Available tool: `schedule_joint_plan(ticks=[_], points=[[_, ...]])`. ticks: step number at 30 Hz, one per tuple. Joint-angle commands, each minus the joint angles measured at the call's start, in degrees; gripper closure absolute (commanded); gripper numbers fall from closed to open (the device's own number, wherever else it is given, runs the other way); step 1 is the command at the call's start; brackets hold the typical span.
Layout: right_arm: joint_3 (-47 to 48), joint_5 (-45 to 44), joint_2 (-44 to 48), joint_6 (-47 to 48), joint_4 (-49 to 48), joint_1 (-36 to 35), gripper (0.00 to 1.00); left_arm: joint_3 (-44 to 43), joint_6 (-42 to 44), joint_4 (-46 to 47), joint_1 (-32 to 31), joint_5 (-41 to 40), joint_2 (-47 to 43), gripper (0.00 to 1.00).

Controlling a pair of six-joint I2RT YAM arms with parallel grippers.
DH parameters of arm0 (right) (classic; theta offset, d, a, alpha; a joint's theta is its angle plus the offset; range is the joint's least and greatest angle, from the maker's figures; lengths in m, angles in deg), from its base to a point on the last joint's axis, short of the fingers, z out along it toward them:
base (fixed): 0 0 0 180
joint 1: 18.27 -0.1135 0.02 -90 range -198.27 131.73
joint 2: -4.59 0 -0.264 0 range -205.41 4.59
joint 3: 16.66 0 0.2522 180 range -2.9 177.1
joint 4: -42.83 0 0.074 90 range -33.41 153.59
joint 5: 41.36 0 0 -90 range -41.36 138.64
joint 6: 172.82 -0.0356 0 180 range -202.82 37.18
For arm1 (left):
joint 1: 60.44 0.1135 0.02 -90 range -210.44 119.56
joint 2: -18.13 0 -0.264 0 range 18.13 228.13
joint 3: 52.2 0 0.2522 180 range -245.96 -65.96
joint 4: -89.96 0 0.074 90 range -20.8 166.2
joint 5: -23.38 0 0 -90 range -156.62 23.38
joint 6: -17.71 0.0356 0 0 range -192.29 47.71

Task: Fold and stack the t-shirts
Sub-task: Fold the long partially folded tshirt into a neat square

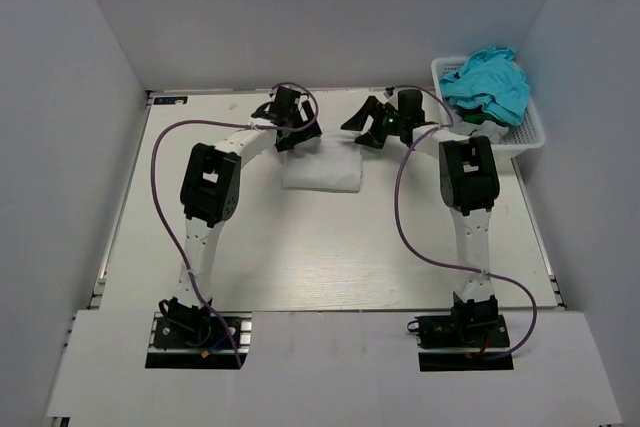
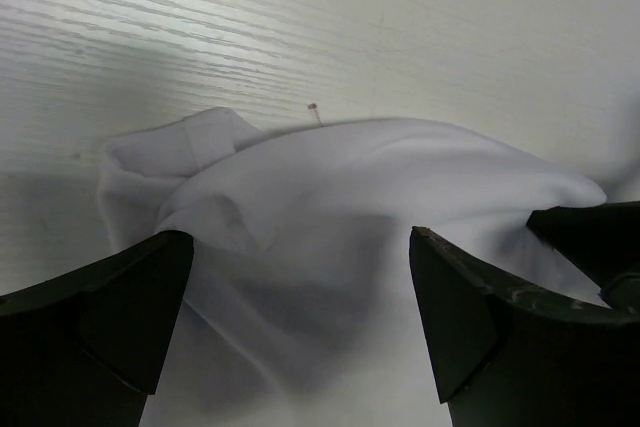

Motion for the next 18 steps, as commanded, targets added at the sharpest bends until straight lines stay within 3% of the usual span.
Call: schedule_joint_plan(ticks=[1,9,11,18], points=[[0.04,-4.01,-0.60,1.46,3.94,-0.08,0.10,-1.21,-1.01,-6.77,1.76,-3.34,0.52,0.00],[8.21,-4.88,5.46,8.67,13.60,-0.78,0.10,-2.35,3.82,-2.46,2.29,-1.58,-5.80,0.00],[7.78,-5.94,10.54,10.69,14.84,-1.48,0.10,-0.95,5.23,-1.85,1.68,-2.98,-9.39,0.00],[-8.55,-11.12,28.97,15.09,16.59,-2.19,0.10,7.83,9.01,-4.56,1.05,-9.05,-16.53,0.00]])
